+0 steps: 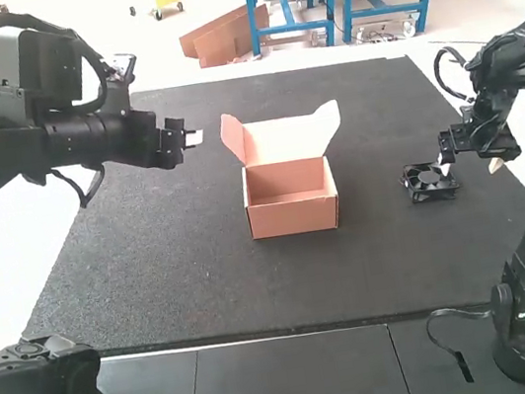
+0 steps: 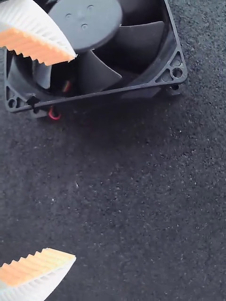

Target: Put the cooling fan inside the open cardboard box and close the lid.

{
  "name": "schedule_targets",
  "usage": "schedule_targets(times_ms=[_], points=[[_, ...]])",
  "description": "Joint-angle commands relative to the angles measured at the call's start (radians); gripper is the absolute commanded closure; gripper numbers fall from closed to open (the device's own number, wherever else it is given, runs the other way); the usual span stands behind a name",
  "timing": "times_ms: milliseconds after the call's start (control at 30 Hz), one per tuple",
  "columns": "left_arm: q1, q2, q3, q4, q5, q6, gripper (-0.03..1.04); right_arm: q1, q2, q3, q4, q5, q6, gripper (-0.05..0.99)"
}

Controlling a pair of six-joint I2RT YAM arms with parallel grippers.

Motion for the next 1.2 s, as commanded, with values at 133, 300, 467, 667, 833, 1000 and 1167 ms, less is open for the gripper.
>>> schedule_targets(times_ms=[133,300,467,667,833,1000,1167], points=[[-0.004,0.000,0.067,-0.005,-0.009,-0.015,0.04,-0.019,0.026,0.036,0.006,0.012,0.016,0.03],[-0.006,0.000,0.074,-0.006,-0.009,-0.017,0.04,-0.019,0.049,0.036,0.006,0.017,0.016,0.03],[-0.006,-0.001,0.078,-0.011,-0.009,-0.017,0.04,-0.017,0.076,0.035,0.004,0.028,0.020,0.04],[-0.009,0.000,0.070,-0.045,-0.009,-0.015,0.04,-0.019,0.092,0.033,-0.011,0.017,0.029,0.31],[-0.010,0.002,0.067,-0.088,-0.009,-0.014,0.04,-0.017,0.092,0.028,-0.017,-0.032,0.029,0.69],[-0.010,0.002,0.067,-0.111,-0.009,-0.012,0.04,-0.016,0.092,0.022,-0.016,-0.081,0.046,0.95],[-0.010,0.000,0.063,-0.114,-0.009,-0.012,0.04,-0.019,0.079,0.035,-0.026,-0.121,0.115,0.95]])
